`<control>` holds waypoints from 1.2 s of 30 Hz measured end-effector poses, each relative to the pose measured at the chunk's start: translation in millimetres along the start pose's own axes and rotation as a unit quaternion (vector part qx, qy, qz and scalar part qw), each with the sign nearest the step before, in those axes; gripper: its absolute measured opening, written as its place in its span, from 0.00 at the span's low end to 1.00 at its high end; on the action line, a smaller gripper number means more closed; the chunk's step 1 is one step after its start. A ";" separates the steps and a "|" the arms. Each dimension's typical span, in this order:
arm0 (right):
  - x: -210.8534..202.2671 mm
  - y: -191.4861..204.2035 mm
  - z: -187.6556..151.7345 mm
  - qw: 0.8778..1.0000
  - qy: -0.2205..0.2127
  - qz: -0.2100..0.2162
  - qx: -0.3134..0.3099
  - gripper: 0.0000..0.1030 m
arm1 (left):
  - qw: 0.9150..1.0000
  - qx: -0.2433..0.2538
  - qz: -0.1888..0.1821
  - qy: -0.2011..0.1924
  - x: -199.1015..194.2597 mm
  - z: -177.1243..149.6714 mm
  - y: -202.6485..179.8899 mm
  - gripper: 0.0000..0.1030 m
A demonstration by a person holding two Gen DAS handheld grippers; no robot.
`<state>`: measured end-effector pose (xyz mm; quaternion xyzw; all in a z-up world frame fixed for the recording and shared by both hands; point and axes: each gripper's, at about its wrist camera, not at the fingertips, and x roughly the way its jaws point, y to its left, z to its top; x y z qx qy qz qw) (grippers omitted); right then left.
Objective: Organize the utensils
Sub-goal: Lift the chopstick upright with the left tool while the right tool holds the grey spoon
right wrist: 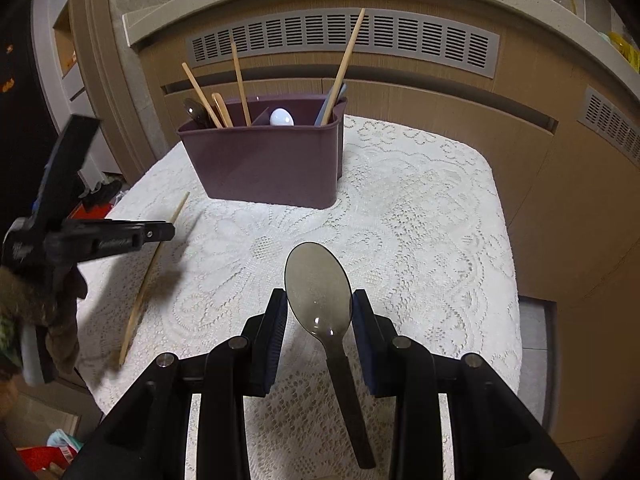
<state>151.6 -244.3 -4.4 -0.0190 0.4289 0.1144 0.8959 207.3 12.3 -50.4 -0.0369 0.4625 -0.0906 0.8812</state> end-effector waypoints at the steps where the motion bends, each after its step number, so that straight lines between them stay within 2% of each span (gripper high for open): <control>1: -1.7 1.0 0.4 1.000 -0.001 -0.002 -0.001 0.30 | 1.000 0.002 -0.005 -0.014 -6.3 -0.1 -1.2 0.05; 6: -7.9 7.8 -0.1 1.000 -0.001 -0.011 -0.007 0.30 | 0.999 -0.012 -0.024 -0.037 -25.5 -7.1 -0.5 0.05; 12: -19.8 17.2 4.3 1.000 -0.007 -0.006 -0.011 0.30 | 0.995 0.008 -0.046 -0.093 -63.2 -5.7 -15.2 0.05; 15: -35.1 21.2 13.1 1.000 -0.025 0.001 -0.009 0.29 | 0.988 0.014 -0.069 -0.137 -93.5 2.9 -23.1 0.05; 16: -41.3 22.0 17.3 0.999 -0.033 0.003 -0.007 0.12 | 0.986 0.015 -0.076 -0.150 -103.3 6.5 -24.3 0.05; 17: -46.7 23.2 21.2 0.999 -0.038 0.007 -0.005 0.07 | 0.982 0.015 -0.086 -0.165 -115.3 11.5 -25.7 0.05; 20: -72.4 26.9 42.8 0.997 -0.068 0.030 0.000 0.07 | 0.970 0.023 -0.111 -0.213 -152.2 30.7 -28.9 0.05; 23: -99.3 35.0 67.4 0.993 -0.110 0.026 -0.017 0.06 | 0.959 0.027 -0.120 -0.254 -181.5 45.2 -29.1 0.05; 26: -112.9 37.0 84.6 0.991 -0.128 0.029 -0.023 0.06 | 0.953 0.036 -0.121 -0.274 -196.3 51.9 -27.7 0.05; 28: -115.5 36.7 92.4 0.991 -0.132 0.024 -0.030 0.06 | 0.953 0.036 -0.120 -0.276 -197.8 52.5 -23.5 0.05; 31: -99.3 32.6 92.3 0.993 -0.111 0.005 -0.034 0.06 | 0.956 0.030 -0.118 -0.266 -191.5 47.5 -18.3 0.05; 33: -66.5 22.5 81.9 0.998 -0.065 -0.013 -0.019 0.13 | 0.960 0.027 -0.113 -0.257 -181.5 39.6 -14.6 0.05; 34: -50.1 16.1 74.3 0.999 -0.046 -0.026 -0.004 0.24 | 0.961 0.026 -0.110 -0.251 -175.2 34.3 -13.9 0.05; 36: -16.2 0.7 56.9 0.998 -0.011 -0.046 0.035 0.27 | 0.966 0.024 -0.098 -0.239 -160.3 22.8 -12.0 0.05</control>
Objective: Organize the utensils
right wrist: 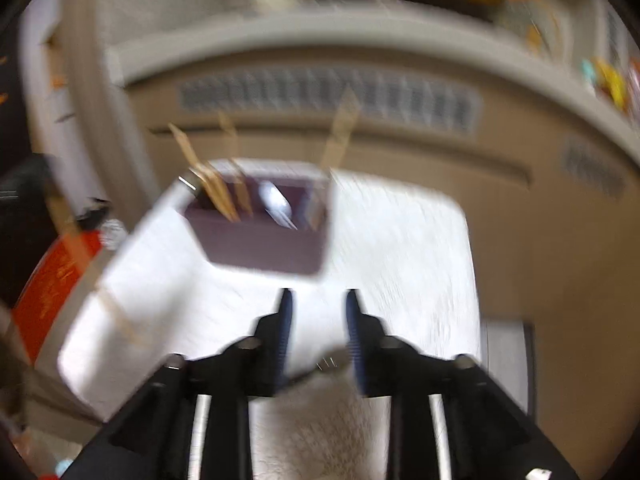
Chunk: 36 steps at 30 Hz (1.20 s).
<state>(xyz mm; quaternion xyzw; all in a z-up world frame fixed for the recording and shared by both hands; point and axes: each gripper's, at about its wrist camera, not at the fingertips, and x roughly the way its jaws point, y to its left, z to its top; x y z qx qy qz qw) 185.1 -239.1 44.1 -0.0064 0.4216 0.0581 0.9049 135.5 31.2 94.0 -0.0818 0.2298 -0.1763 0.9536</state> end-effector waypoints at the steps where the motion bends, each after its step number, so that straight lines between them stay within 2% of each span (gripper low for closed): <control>1: 20.5 -7.1 -11.9 0.999 0.023 -0.007 0.026 0.27 | 1.000 0.003 0.010 0.007 4.1 -9.6 2.6 0.05; 6: 82.8 -19.6 -50.9 0.990 0.084 -0.028 0.112 0.28 | 0.999 -0.010 0.030 0.039 14.9 -51.5 18.4 0.05; 7: 87.9 -17.8 -54.4 0.989 0.083 -0.030 0.117 0.30 | 0.998 -0.016 0.031 0.044 16.1 -56.6 21.1 0.05; 10: 99.0 -4.8 -58.6 0.989 0.082 -0.056 0.113 0.50 | 0.997 -0.036 0.036 0.053 16.8 -70.8 32.5 0.05; 12: 105.2 0.9 -59.9 0.985 0.090 -0.068 0.128 0.51 | 0.997 -0.044 0.041 0.052 15.6 -75.9 37.3 0.05; 14: 113.8 1.8 -61.1 0.982 0.097 -0.060 0.152 0.52 | 0.997 -0.048 0.045 0.050 13.2 -77.8 41.1 0.05; 15: 114.8 5.0 -60.4 0.983 0.092 -0.059 0.150 0.52 | 0.996 -0.051 0.044 0.050 12.6 -78.1 42.7 0.05; 17: 121.1 20.8 -57.5 0.988 0.086 -0.073 0.101 0.52 | 0.996 -0.053 0.043 0.051 11.6 -78.8 44.2 0.05; 19: 123.8 31.2 -57.0 0.991 0.079 -0.089 0.064 0.46 | 0.996 -0.054 0.041 0.050 9.8 -79.7 45.2 0.05; 20: 123.5 32.1 -56.7 0.991 0.080 -0.086 0.059 0.30 | 0.996 -0.055 0.039 0.050 8.9 -80.1 45.3 0.05; 22: 120.1 34.6 -54.1 0.993 0.085 -0.064 0.045 0.27 | 0.996 -0.061 0.031 0.052 7.8 -78.5 47.3 0.05; 23: 116.1 35.3 -52.9 0.994 0.085 -0.058 0.040 0.16 | 0.996 -0.065 0.026 0.053 7.3 -78.6 48.4 0.05; 25: 102.0 38.1 -50.6 0.996 0.073 -0.049 0.026 0.03 | 0.995 -0.080 0.014 0.058 7.3 -78.1 52.5 0.05; 27: 82.7 39.4 -47.9 0.998 0.059 -0.027 0.018 0.03 | 0.994 -0.086 0.013 0.062 7.6 -77.3 53.8 0.05; 31: 54.3 40.0 -45.0 0.999 0.036 -0.010 -0.002 0.03 | 0.994 -0.085 0.020 0.063 6.9 -76.9 52.1 0.05; 36: 53.8 28.1 -46.8 0.999 0.044 -0.003 0.009 0.04 | 0.993 -0.090 0.030 0.071 10.5 -78.8 54.5 0.05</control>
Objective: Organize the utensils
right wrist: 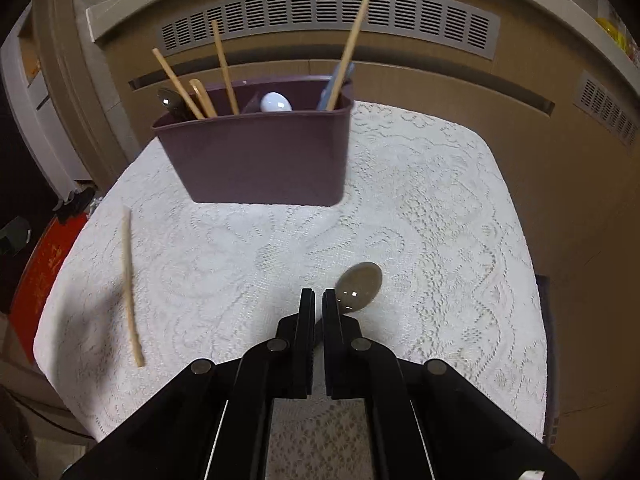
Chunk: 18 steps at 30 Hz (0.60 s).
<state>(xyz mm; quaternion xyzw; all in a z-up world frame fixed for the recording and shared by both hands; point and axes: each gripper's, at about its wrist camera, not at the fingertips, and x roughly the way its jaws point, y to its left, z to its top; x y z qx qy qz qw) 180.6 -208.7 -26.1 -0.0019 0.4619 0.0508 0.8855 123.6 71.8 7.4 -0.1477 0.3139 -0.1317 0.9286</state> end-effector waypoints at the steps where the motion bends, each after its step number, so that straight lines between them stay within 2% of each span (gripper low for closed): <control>1: 2.6 -4.5 -1.7 1.000 0.003 0.000 0.003 0.06 | 1.000 0.000 0.008 0.004 2.0 -0.6 2.2 0.05; 3: 10.1 -9.3 -7.9 1.000 0.014 -0.005 0.009 0.13 | 0.999 -0.005 0.029 0.016 8.3 -1.6 10.5 0.07; 5: 14.7 -12.4 -14.3 1.000 0.017 -0.015 0.013 0.33 | 0.997 -0.037 0.054 0.040 19.2 -3.9 28.9 0.07; 8: 16.9 -13.7 -21.0 0.999 0.017 -0.024 0.014 0.46 | 0.987 -0.102 0.084 0.090 41.2 -8.8 61.8 0.12; 10: 16.0 -14.7 -23.1 0.999 0.015 -0.026 0.019 0.47 | 0.978 -0.138 0.090 0.128 57.1 -14.0 78.9 0.26; 11: 15.9 -16.3 -25.0 0.999 0.015 -0.023 0.024 0.48 | 0.973 -0.154 0.092 0.141 64.4 -16.2 85.3 0.29; 14: 14.0 -16.1 -30.0 0.999 0.016 -0.017 0.028 0.49 | 0.964 -0.181 0.100 0.165 85.2 -16.2 92.1 0.42; 16: 13.4 -13.7 -33.7 1.000 0.011 -0.023 0.018 0.49 | 0.960 -0.188 0.106 0.177 104.3 -10.6 93.8 0.57; 18: 12.1 -13.0 -36.1 1.000 0.006 -0.028 0.010 0.49 | 0.956 -0.185 0.132 0.185 120.7 -3.3 95.9 0.57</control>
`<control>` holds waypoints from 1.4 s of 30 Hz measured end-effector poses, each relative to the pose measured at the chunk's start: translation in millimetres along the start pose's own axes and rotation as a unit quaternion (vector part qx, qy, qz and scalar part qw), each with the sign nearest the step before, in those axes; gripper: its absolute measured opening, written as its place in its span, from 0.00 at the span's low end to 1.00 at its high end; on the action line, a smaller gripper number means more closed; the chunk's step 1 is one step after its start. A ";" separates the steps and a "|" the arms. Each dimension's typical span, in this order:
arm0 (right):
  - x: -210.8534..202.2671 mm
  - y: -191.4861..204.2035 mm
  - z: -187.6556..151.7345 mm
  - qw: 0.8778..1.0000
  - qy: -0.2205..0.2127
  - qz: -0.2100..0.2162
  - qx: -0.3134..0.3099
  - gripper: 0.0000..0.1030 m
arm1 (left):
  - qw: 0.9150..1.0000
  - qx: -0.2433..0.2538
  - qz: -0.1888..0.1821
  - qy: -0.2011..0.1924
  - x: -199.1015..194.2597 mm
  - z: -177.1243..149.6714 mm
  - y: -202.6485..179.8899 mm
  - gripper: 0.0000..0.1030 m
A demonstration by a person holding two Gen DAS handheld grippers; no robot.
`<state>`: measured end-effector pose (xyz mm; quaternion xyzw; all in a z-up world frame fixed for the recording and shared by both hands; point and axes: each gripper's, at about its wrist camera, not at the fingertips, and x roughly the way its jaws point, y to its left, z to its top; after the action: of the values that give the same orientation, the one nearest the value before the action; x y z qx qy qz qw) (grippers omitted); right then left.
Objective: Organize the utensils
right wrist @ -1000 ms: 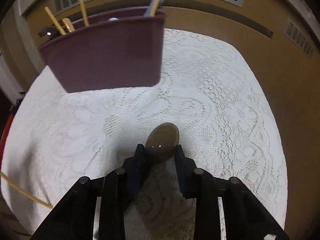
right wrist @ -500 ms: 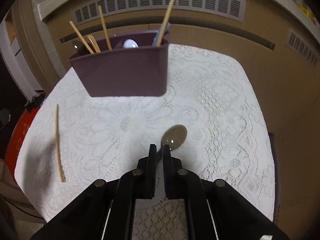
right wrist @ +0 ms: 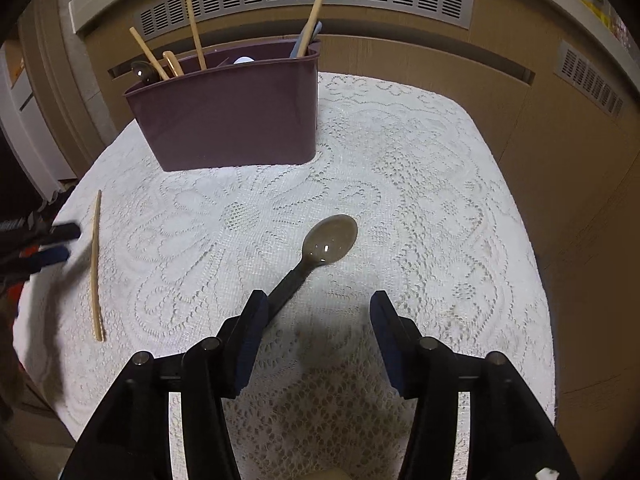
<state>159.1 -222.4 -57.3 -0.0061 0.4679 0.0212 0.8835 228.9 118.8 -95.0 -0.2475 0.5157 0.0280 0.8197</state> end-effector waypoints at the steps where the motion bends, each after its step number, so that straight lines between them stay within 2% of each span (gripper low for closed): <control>1: -0.9 -0.7 -1.0 1.000 -0.001 0.000 -0.001 0.49 | 1.000 0.000 0.013 -0.002 2.8 6.7 -4.4 0.57; 3: -2.8 -4.1 -2.8 1.000 -0.003 0.001 0.003 0.49 | 1.000 0.004 0.023 0.011 11.3 17.2 -13.9 0.57; 6: -4.8 -10.9 -5.3 1.000 -0.008 -0.004 0.009 0.50 | 0.997 0.038 0.061 0.019 23.8 25.5 -32.1 0.54; 8: -5.8 -14.7 -5.4 1.000 -0.011 -0.008 0.010 0.51 | 0.991 0.086 0.097 0.011 26.5 23.4 -43.5 0.34; 9: -7.2 -17.2 -5.7 1.000 -0.014 -0.009 0.011 0.52 | 0.988 0.108 0.107 0.007 27.8 20.6 -47.7 0.21; 10: -7.9 -18.3 -5.7 1.000 -0.015 -0.009 0.011 0.54 | 0.988 0.119 0.101 0.005 27.1 18.1 -47.8 0.12; 13: -11.9 -26.5 -6.3 0.999 -0.025 -0.014 0.016 0.58 | 0.989 0.130 0.075 -0.017 17.6 8.8 -41.9 0.06; 18: -9.3 -35.1 -1.4 0.999 -0.026 -0.002 0.039 0.61 | 0.982 0.158 0.039 -0.093 -21.7 -22.7 -37.0 0.05; 23: 6.6 -21.7 14.3 0.998 -0.011 0.009 0.060 0.61 | 0.973 0.156 -0.026 -0.167 -76.0 -41.9 -32.0 0.05; 26: 22.0 -8.1 24.3 0.997 0.007 0.006 0.072 0.61 | 0.967 0.164 -0.046 -0.188 -97.9 -48.3 -31.5 0.05; 29: 41.1 2.8 37.7 0.995 0.025 -0.018 0.099 0.60 | 0.963 0.168 -0.057 -0.204 -111.1 -51.1 -28.0 0.05; 32: 58.8 11.1 45.1 0.993 0.051 -0.018 0.108 0.60 | 0.960 0.168 -0.068 -0.216 -123.7 -53.9 -23.1 0.05; 33: 62.5 16.8 46.3 0.993 0.056 -0.026 0.096 0.59 | 0.959 0.167 -0.070 -0.219 -125.8 -54.2 -21.6 0.05; 35: 62.8 27.4 46.4 0.996 0.054 -0.035 0.064 0.34 | 0.957 0.164 -0.080 -0.224 -131.5 -55.8 -18.2 0.05; 36: 60.7 34.8 46.5 0.997 0.053 -0.034 0.039 0.28 | 0.957 0.162 -0.083 -0.227 -134.0 -56.5 -17.3 0.05; 39: 55.3 40.8 45.2 0.998 0.058 -0.014 0.015 0.28 | 0.955 0.163 -0.091 -0.232 -140.9 -59.2 -15.9 0.05; 42: 34.1 38.4 40.8 0.999 0.037 0.016 0.007 0.28 | 0.952 0.169 -0.096 -0.239 -149.8 -64.8 -16.3 0.05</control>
<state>210.3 -181.7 -62.1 0.0069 0.5000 0.0319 0.8654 110.0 107.6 17.5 -0.1400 0.2762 -0.0799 0.9475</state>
